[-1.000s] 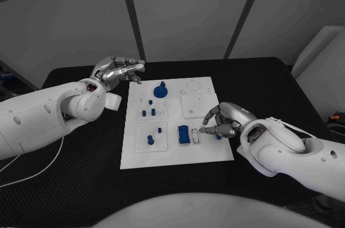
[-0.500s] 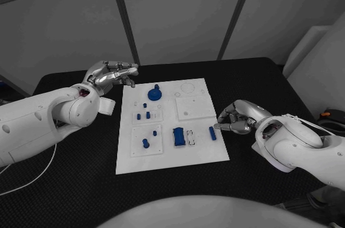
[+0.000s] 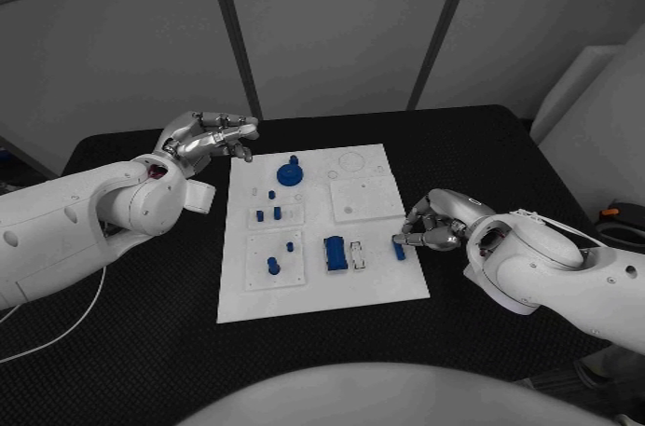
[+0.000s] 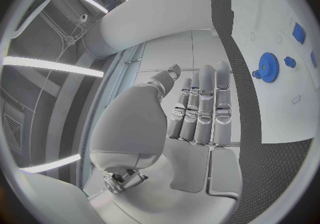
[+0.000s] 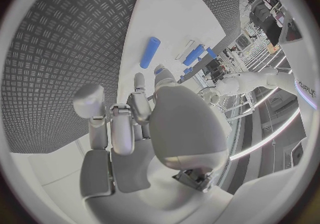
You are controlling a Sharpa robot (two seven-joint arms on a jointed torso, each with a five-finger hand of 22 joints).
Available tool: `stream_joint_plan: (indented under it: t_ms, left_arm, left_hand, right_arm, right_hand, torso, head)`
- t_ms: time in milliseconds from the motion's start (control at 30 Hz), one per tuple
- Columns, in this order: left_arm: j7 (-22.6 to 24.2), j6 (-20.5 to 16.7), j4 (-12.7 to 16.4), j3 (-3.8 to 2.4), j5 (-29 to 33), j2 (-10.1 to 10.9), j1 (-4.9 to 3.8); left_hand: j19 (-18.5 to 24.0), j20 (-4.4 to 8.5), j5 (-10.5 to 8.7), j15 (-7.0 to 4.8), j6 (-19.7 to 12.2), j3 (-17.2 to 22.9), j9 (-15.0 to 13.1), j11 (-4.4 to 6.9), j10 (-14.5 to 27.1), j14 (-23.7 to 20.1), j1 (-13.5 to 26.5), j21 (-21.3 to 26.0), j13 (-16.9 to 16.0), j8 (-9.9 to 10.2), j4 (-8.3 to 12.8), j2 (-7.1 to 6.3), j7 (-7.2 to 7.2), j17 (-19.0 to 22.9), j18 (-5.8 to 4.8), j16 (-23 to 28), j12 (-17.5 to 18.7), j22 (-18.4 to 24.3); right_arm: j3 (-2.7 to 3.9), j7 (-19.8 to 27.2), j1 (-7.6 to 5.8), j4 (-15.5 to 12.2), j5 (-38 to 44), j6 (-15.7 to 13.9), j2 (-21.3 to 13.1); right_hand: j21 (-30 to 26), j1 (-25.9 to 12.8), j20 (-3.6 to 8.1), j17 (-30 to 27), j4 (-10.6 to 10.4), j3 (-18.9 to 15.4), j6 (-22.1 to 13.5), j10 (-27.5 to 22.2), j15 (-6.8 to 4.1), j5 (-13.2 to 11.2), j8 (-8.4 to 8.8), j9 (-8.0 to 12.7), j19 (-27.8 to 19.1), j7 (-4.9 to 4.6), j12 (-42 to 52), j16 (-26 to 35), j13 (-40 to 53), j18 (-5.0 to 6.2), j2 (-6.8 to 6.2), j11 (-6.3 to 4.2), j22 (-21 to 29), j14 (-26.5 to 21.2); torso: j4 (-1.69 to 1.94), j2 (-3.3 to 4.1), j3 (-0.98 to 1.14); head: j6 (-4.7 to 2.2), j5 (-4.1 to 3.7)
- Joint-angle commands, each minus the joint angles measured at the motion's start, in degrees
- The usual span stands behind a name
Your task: Assemble the parts on the task board
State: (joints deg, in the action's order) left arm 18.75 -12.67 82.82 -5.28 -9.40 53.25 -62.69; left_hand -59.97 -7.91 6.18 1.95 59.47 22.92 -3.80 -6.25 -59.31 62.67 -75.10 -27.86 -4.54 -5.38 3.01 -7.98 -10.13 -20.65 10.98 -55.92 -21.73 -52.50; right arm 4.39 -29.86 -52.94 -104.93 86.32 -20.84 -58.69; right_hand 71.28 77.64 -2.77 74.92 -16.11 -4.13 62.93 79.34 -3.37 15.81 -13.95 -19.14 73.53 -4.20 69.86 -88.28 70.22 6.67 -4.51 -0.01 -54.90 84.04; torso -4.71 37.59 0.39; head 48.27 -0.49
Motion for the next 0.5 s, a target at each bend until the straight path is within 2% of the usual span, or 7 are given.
stream_joint_plan:
  t_ms: [33,300,500]
  left_arm:
    - [0.17,0.45,0.17,-0.05,0.09,0.05,-0.08]
    - [0.18,0.46,0.18,-0.05,0.09,0.13,-0.08]
    - [0.18,0.46,0.11,-0.05,0.09,0.18,-0.08]
  left_hand:
    - [-0.34,-0.04,-0.14,0.19,-0.5,-0.18,-0.03,-0.13,0.38,-0.03,-0.22,0.33,-0.08,0.22,-0.06,0.43,-0.09,0.08,-0.54,0.23,-0.2,0.05]
    - [-0.34,-0.04,-0.14,0.19,-0.5,-0.18,-0.03,-0.13,0.38,-0.03,-0.22,0.33,-0.08,0.22,-0.06,0.43,-0.09,0.08,-0.54,0.23,-0.2,0.05]
    - [-0.34,-0.04,-0.14,0.19,-0.5,-0.18,-0.03,-0.13,0.38,-0.03,-0.22,0.33,-0.08,0.22,-0.06,0.43,-0.09,0.08,-0.54,0.23,-0.2,0.05]
  right_arm:
    - [0.01,-1.65,-0.04,0.34,0.97,2.17,0.35]
    - [-0.02,-2.64,0.01,0.69,2.58,3.59,1.27]
    - [-0.04,-3.42,0.04,0.56,4.01,5.08,1.57]
  right_hand:
    - [-0.32,-0.66,0.04,11.9,-0.3,0.0,0.46,0.02,-0.38,0.38,-0.21,0.07,0.17,0.16,-0.36,0.16,-0.02,-0.09,-0.05,-0.22,-0.04,5.19]
    - [-0.37,-0.85,0.12,11.89,-0.32,-0.08,0.77,0.0,-0.46,0.5,-0.33,0.04,0.14,0.27,-0.44,0.17,-0.07,-0.08,-0.22,-0.32,0.03,5.18]
    - [-0.46,-1.84,0.27,11.8,-0.43,-0.57,1.21,-0.01,-0.6,0.35,-0.52,-0.05,0.09,0.41,-0.59,0.24,-0.12,-0.08,-1.08,-0.44,0.09,5.16]
  torso:
    - [-0.06,0.02,-0.03]
    - [0.01,0.01,0.0]
    - [-0.09,-0.02,0.0]
  head:
    - [0.12,0.04]
    - [0.36,0.07]
    - [0.54,0.18]
